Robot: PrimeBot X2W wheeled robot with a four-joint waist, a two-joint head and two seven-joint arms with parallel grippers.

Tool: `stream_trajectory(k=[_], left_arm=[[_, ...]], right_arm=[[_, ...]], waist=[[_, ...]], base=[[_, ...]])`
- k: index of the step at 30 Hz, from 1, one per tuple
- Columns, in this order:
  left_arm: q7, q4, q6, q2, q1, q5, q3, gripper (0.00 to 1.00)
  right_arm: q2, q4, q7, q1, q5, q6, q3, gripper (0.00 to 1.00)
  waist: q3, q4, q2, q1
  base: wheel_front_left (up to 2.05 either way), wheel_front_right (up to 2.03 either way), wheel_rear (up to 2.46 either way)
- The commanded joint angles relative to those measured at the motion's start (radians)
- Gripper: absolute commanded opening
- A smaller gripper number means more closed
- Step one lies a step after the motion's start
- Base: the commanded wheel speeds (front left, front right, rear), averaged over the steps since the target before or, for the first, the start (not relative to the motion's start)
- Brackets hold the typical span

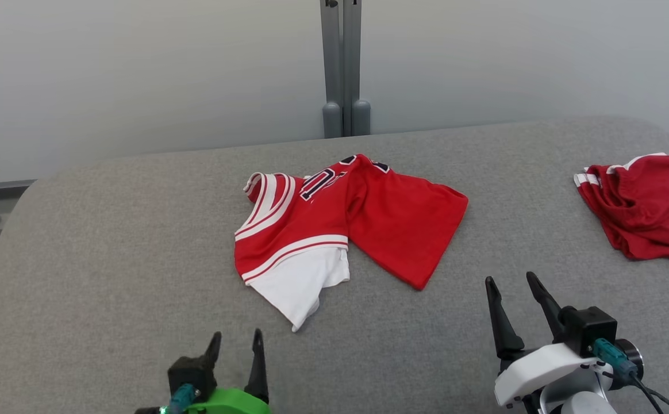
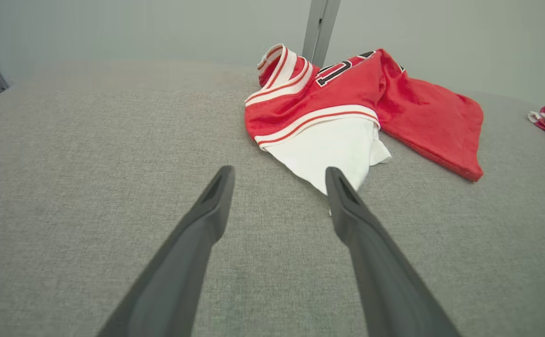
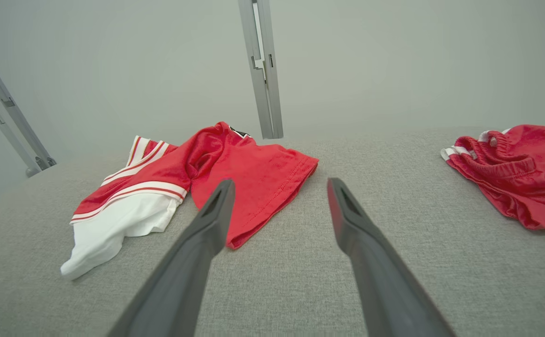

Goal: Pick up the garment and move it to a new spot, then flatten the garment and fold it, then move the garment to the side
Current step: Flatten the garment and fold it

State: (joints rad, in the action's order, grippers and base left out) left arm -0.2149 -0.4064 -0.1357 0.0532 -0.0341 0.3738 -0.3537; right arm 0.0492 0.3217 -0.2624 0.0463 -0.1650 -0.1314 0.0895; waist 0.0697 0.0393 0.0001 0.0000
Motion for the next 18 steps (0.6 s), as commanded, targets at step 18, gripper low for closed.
stream_trajectory(k=[18], left_arm=[[0.070,-0.254,0.034,-0.001,-0.200,0.169,-0.148,1.00]], right_arm=[[0.003,0.024,-0.003,0.050,0.013,0.002,0.046,1.00]], waist=[[-0.121,0.121,-0.0001,0.0000]], base=[[0.00,0.00,0.00]])
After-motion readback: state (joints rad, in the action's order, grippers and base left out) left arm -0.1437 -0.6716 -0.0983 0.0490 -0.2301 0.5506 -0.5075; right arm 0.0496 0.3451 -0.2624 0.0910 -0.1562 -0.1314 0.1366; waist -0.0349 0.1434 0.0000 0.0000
